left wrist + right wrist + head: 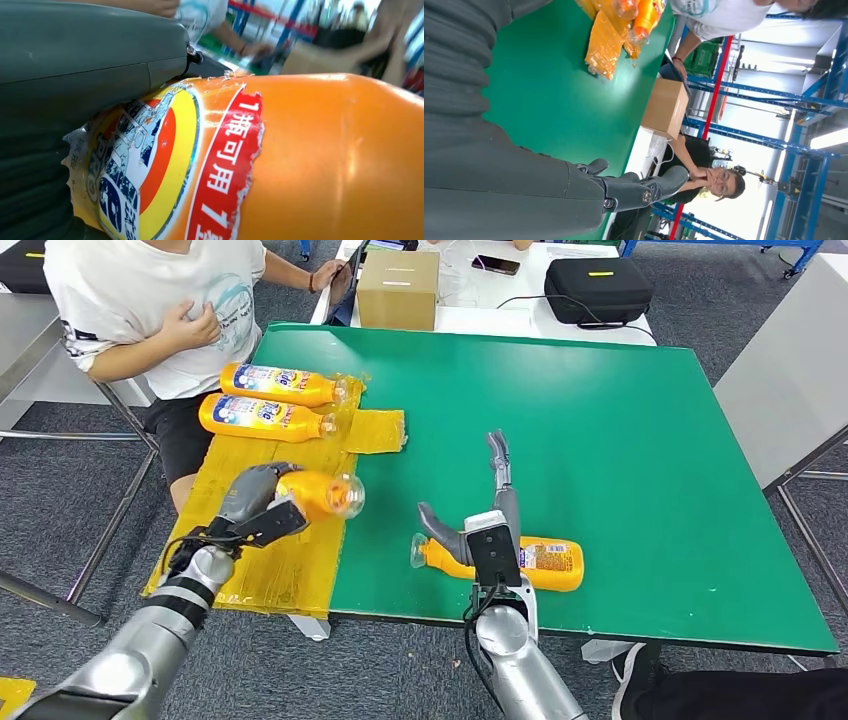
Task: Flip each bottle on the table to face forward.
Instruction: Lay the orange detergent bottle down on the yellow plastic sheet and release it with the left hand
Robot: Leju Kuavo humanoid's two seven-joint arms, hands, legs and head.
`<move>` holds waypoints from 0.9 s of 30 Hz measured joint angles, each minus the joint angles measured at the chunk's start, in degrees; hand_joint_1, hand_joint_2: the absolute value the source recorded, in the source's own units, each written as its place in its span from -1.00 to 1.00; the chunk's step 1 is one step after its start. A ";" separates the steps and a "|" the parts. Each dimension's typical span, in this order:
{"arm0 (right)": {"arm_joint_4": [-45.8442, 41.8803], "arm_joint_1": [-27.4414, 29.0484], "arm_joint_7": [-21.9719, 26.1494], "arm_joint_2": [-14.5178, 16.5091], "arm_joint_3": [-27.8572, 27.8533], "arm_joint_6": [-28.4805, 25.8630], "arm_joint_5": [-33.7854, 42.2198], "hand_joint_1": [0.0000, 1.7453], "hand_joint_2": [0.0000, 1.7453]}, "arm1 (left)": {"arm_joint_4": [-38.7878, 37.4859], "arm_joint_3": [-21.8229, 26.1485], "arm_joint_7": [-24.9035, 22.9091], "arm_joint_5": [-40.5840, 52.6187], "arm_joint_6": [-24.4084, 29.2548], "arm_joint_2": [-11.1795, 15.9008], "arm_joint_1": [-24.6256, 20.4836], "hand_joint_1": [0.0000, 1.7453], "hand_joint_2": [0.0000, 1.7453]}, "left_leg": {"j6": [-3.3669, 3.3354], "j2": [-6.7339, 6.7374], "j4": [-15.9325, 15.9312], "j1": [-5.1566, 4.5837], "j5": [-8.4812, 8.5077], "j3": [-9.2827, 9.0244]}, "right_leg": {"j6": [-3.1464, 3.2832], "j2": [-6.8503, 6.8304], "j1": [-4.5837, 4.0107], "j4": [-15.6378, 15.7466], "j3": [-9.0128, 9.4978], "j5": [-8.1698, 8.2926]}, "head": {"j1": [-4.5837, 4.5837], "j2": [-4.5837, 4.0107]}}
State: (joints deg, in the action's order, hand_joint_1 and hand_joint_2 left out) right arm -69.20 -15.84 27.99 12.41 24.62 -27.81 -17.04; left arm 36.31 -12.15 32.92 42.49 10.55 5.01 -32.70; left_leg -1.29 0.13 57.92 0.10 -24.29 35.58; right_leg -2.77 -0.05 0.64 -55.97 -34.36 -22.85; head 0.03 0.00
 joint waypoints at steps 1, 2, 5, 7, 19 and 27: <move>0.00 0.05 0.16 -0.12 -0.10 0.25 0.10 -1.00 1.00 | -1.50 -0.91 -0.51 1.55 -0.61 1.02 -0.81 1.00 1.00 | 0.01 0.01 0.00 0.01 0.01 0.00 | 0.00 0.00 0.00 -0.02 -0.02 0.00 | -0.01 0.00; 0.02 0.07 0.39 -0.20 -0.19 0.46 0.27 -1.00 1.00 | -2.97 -1.87 -1.22 2.98 -1.06 2.01 -1.75 1.00 1.00 | 0.02 0.01 0.00 0.01 0.01 0.00 | 0.00 0.00 0.00 -0.04 -0.03 0.00 | -0.01 0.00; 0.27 0.00 0.89 -0.26 -0.30 0.97 0.77 -1.00 1.00 | -6.90 -4.60 -3.91 6.42 -1.95 4.39 -4.62 1.00 1.00 | 0.03 -0.03 0.00 0.01 0.02 0.01 | 0.01 -0.01 0.00 -0.10 -0.03 -0.01 | -0.01 0.00; 0.66 -0.20 0.94 -0.26 -0.32 1.36 0.95 -1.00 1.00 | -8.86 -6.08 -5.77 8.01 -2.46 5.31 -6.01 1.00 1.00 | 0.03 -0.03 0.00 0.01 0.02 0.01 | 0.01 -0.01 0.00 -0.11 -0.02 -0.01 | 0.00 0.00; 4.12 -1.99 1.02 0.43 -0.24 3.05 1.68 -1.00 1.00 | -14.13 -10.20 -11.82 10.11 -0.10 5.61 -8.36 -1.00 1.00 | 0.04 -0.03 0.00 0.00 0.02 -0.02 | 0.01 -0.01 0.00 -0.12 0.02 -0.01 | -0.01 0.00; 6.77 -3.34 0.10 0.59 -0.06 4.20 1.49 -1.00 1.00 | -14.86 -9.09 -9.34 6.77 1.66 4.93 -6.89 -1.00 1.00 | 0.04 -0.04 0.00 0.00 0.03 0.00 | 0.02 -0.01 0.01 -0.14 0.00 -0.01 | 0.00 0.00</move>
State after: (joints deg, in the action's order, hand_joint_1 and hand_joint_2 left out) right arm -62.43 -19.18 28.09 13.00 24.56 -23.61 -15.55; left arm 21.45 -21.24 23.58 49.27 12.21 9.94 -39.60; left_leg -1.25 0.10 57.92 0.10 -24.26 35.58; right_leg -2.74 -0.05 0.65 -56.11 -34.36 -22.86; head 0.02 0.00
